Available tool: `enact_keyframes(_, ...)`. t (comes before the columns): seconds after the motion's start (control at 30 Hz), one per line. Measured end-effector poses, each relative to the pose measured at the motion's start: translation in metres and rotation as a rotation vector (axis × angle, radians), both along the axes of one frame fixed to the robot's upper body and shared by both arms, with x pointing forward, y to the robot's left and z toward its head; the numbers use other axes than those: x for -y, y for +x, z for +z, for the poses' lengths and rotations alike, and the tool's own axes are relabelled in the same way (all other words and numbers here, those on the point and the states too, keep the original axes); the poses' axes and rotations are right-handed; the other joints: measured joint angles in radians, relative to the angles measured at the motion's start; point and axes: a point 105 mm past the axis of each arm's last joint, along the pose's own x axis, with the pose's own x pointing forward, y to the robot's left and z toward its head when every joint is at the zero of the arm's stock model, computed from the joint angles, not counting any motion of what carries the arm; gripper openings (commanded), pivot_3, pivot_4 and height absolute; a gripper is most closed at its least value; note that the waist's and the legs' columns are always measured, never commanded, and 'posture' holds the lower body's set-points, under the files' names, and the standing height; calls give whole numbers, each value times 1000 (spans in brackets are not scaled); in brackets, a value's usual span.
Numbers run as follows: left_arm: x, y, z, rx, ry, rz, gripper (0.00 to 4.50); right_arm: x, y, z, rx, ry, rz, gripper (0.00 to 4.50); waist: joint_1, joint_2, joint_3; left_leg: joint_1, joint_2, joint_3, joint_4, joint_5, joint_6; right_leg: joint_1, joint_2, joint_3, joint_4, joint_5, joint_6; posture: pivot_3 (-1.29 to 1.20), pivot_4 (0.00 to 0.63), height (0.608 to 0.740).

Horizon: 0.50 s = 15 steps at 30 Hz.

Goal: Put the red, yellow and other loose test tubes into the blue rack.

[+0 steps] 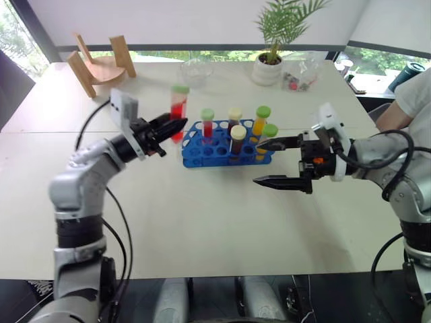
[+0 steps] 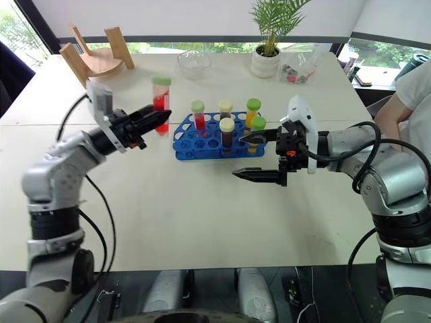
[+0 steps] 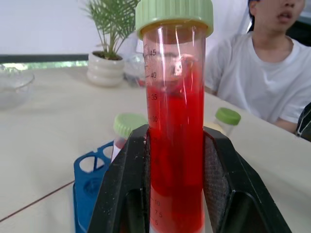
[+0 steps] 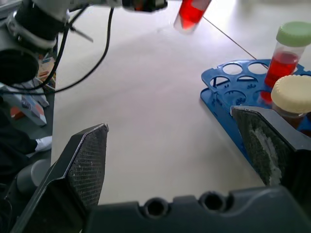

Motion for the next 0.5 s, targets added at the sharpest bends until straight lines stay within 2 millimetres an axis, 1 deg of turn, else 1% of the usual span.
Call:
enact_keyframes(0.07,10,3,2,94,-40,26,841,-1,-1,0,3,8,-10,4500,3,0,0,0,-1,0,0,0,0,1,0,0,-1,0,0,0,150,740)
enact_keyframes(0.13,20,8,-6,157,-79,53,841,-2,-2,0,13,10,-17,4500,4,0,0,0,-1,0,1,0,0,2,-1,0,-2,1,1,0,150,740)
enact_keyframes(0.3,34,16,-35,175,-89,81,841,-3,-3,-3,9,16,-38,4500,-2,0,0,0,-1,0,1,0,0,2,0,0,-2,1,2,0,150,740)
enact_keyframes(0.5,42,17,-52,194,-57,67,841,-2,-2,-1,18,25,-54,4500,0,0,0,0,-1,-1,1,0,0,2,1,0,-2,1,2,0,150,740)
